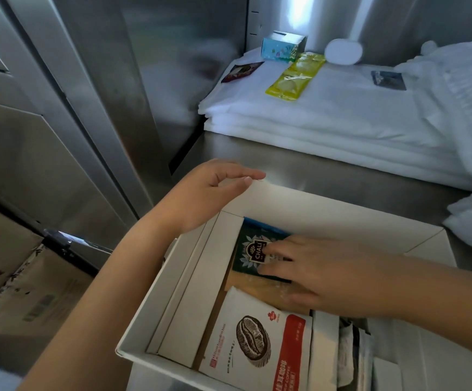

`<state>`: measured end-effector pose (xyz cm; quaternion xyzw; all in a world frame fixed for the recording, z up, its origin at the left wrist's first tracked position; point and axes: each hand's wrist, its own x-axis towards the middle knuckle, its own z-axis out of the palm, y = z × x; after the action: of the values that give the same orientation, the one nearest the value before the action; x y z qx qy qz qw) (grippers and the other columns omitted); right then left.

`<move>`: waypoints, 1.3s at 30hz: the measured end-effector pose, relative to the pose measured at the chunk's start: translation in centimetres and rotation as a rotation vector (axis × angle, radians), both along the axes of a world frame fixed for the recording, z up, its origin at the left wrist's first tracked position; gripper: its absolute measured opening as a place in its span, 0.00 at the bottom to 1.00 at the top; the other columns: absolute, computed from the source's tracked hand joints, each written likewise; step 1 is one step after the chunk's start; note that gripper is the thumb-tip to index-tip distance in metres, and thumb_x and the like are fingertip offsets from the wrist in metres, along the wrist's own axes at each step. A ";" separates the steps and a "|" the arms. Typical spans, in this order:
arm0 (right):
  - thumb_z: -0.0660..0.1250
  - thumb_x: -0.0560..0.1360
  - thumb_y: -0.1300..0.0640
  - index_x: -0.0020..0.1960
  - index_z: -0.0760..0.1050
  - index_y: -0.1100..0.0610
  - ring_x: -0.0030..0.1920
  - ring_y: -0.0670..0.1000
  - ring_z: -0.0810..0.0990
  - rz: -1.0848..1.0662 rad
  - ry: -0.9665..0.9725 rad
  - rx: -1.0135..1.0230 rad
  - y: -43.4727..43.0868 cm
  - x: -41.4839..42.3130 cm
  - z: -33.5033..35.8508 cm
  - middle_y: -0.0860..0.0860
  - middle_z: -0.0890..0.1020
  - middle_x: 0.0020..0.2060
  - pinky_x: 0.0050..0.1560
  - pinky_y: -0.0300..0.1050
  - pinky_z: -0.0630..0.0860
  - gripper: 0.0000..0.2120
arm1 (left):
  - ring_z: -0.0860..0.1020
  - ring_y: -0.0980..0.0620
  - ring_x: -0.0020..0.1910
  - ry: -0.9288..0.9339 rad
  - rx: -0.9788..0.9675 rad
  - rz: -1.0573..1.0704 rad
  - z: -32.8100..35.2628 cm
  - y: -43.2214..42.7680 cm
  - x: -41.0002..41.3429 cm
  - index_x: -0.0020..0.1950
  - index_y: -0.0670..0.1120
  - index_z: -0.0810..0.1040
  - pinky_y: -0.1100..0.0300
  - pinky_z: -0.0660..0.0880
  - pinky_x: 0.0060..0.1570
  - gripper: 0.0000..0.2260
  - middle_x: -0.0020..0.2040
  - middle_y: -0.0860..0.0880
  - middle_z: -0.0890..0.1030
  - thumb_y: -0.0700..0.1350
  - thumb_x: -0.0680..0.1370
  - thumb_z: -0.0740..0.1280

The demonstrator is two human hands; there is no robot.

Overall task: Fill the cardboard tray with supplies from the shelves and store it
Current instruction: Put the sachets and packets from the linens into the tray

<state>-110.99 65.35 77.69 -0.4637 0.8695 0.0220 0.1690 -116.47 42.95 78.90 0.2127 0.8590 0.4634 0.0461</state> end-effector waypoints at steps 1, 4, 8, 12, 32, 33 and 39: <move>0.51 0.79 0.40 0.73 0.58 0.45 0.65 0.47 0.65 0.005 0.005 0.013 0.0 -0.1 -0.3 0.46 0.65 0.69 0.65 0.47 0.70 0.24 | 0.74 0.65 0.57 0.000 0.005 -0.001 0.0 0.0 0.0 0.61 0.56 0.79 0.68 0.67 0.58 0.11 0.54 0.59 0.80 0.48 0.81 0.61; 0.54 0.79 0.42 0.74 0.57 0.46 0.67 0.49 0.63 0.006 0.022 0.054 0.0 -0.4 -0.9 0.47 0.63 0.71 0.68 0.48 0.66 0.25 | 0.74 0.64 0.55 -0.001 0.020 -0.003 -0.1 0.1 0.0 0.60 0.56 0.79 0.72 0.68 0.55 0.11 0.53 0.55 0.81 0.47 0.81 0.61; 0.54 0.79 0.43 0.75 0.56 0.45 0.69 0.50 0.62 0.003 0.025 0.060 -0.1 -0.6 -1.1 0.48 0.61 0.73 0.69 0.50 0.64 0.25 | 0.75 0.63 0.53 -0.007 0.029 -0.002 -0.1 0.1 0.0 0.59 0.56 0.79 0.73 0.68 0.53 0.11 0.51 0.52 0.81 0.47 0.81 0.62; 0.55 0.80 0.43 0.75 0.53 0.45 0.71 0.49 0.59 -0.001 0.044 0.059 0.0 -0.6 -0.9 0.47 0.58 0.75 0.72 0.47 0.59 0.26 | 0.75 0.64 0.52 0.001 0.031 -0.003 -0.1 0.1 0.0 0.58 0.57 0.80 0.74 0.68 0.52 0.11 0.51 0.53 0.81 0.47 0.81 0.62; 0.64 0.75 0.48 0.62 0.75 0.49 0.53 0.38 0.70 -0.611 0.411 -0.620 7.1 -9.0 8.7 0.46 0.76 0.59 0.52 0.34 0.66 0.16 | 0.74 0.62 0.56 -0.029 0.050 0.016 -0.4 0.0 0.0 0.56 0.64 0.79 0.62 0.69 0.58 0.11 0.50 0.57 0.80 0.55 0.76 0.62; 0.65 0.75 0.48 0.63 0.74 0.48 0.53 0.39 0.70 -0.688 0.432 -0.620 7.7 -10.1 8.4 0.46 0.75 0.61 0.51 0.34 0.65 0.16 | 0.74 0.61 0.56 -0.027 0.049 0.020 -0.5 0.0 -0.1 0.56 0.64 0.79 0.60 0.70 0.59 0.12 0.50 0.56 0.80 0.56 0.76 0.61; 0.64 0.77 0.47 0.71 0.65 0.52 0.68 0.53 0.68 -1.046 0.378 -0.560 10.9 -16.4 6.3 0.52 0.67 0.71 0.64 0.44 0.63 0.25 | 0.75 0.59 0.55 -0.025 0.057 0.022 -0.5 0.0 -0.2 0.56 0.62 0.80 0.60 0.70 0.57 0.14 0.49 0.54 0.81 0.58 0.74 0.61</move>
<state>-127.36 76.29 83.97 0.0086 0.9691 -0.2109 -0.1276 -116.70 42.98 78.36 0.1988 0.8471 0.4907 0.0456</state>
